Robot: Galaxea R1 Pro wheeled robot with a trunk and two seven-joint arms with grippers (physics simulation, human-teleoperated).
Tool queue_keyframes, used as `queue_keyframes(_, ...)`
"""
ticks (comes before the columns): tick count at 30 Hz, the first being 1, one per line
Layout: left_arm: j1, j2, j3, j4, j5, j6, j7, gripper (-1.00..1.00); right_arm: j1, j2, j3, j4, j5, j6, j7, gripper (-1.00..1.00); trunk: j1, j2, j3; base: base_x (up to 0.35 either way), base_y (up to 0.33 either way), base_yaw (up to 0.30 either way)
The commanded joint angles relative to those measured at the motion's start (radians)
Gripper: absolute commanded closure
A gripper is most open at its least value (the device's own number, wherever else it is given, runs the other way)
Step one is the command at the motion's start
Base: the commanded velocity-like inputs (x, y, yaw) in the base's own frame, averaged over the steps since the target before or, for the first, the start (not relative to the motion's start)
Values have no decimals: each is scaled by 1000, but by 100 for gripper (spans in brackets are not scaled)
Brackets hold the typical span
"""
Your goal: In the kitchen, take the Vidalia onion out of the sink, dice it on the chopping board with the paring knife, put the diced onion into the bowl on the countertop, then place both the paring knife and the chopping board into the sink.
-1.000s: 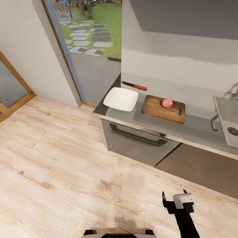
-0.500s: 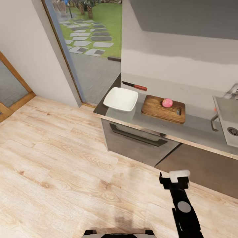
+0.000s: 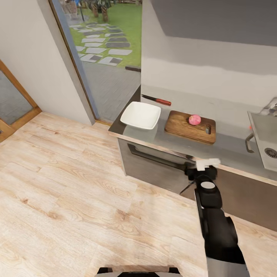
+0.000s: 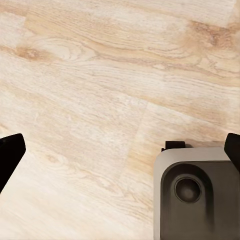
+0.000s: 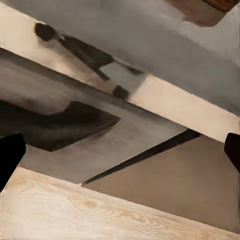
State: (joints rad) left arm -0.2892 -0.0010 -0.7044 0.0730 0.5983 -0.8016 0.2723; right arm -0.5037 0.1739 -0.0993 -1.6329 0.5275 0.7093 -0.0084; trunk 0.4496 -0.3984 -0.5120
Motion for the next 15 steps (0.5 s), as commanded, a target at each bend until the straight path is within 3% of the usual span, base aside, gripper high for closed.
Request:
queue_keyframes(1, -1, -1, -7, 2, -3, -2, 8, -100, -18, 1, 2, -1, 0, 19, -1, -100, 0, -2, -1, 0, 0, 0)
queue_keyframes(7, -1, -1, -6, 2, -3, -2, 8, -100, -176, 1, 54, 0, 0, 149, -1, -100, 0, -2, -1, 0, 0, 0)
queue_keyframes(15, -1, -1, -6, 2, -3, -2, 8, -100, -377, 1, 66, 11, -3, 260, 1, -100, 0, -2, -1, 0, 0, 0)
